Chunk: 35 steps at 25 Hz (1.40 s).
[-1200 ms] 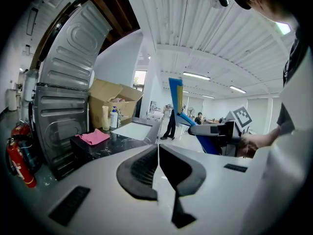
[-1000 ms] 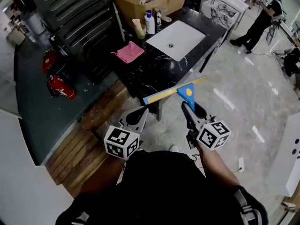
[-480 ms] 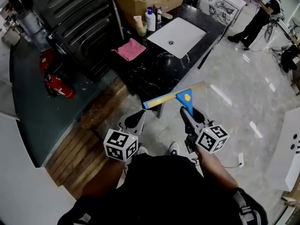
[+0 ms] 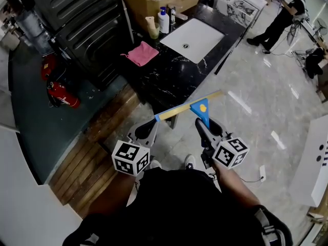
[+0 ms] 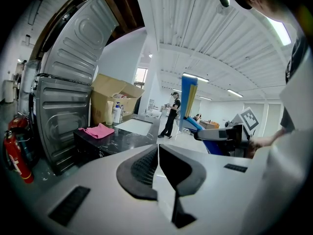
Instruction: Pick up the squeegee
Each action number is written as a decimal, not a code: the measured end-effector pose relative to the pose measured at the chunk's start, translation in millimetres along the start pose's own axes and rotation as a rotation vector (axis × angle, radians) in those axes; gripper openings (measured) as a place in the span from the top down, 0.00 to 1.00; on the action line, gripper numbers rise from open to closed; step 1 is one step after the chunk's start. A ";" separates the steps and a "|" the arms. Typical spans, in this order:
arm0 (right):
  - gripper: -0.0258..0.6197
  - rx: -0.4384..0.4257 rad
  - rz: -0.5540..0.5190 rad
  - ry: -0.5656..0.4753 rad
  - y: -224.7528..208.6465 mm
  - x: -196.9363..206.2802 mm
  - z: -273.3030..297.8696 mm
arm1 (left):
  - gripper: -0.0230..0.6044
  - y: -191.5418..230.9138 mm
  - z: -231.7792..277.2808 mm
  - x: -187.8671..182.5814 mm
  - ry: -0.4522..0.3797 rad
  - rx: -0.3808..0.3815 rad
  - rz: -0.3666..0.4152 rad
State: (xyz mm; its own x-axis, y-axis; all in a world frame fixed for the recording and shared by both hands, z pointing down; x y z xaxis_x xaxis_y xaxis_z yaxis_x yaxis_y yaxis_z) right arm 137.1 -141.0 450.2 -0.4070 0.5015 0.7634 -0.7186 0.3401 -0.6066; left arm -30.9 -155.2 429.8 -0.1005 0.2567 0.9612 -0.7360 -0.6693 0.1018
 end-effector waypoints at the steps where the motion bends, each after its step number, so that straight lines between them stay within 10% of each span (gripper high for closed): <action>1: 0.75 -0.004 -0.002 -0.005 0.4 -1.1 0.8 | 0.93 0.8 0.3 -0.7 -0.003 -0.002 0.001; 35: 0.75 -0.068 -0.040 0.023 14.5 0.7 7.2 | 0.93 -8.9 2.4 2.0 0.005 0.005 0.009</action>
State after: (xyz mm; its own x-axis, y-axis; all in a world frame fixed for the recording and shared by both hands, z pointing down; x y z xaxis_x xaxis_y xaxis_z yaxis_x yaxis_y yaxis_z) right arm 122.4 -141.5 443.5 -0.3650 0.5045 0.7825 -0.6939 0.4129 -0.5899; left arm -23.0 -150.4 431.5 -0.1105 0.2541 0.9608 -0.7320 -0.6748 0.0943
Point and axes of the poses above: the fingertips, and each gripper's own axes: z forward along the fingers, y to its left, x out of its underside, the point moved 1 cm from there along -z, backward along the fingers, and after that the axes turned 9 degrees about z, right-handed, at the moved point
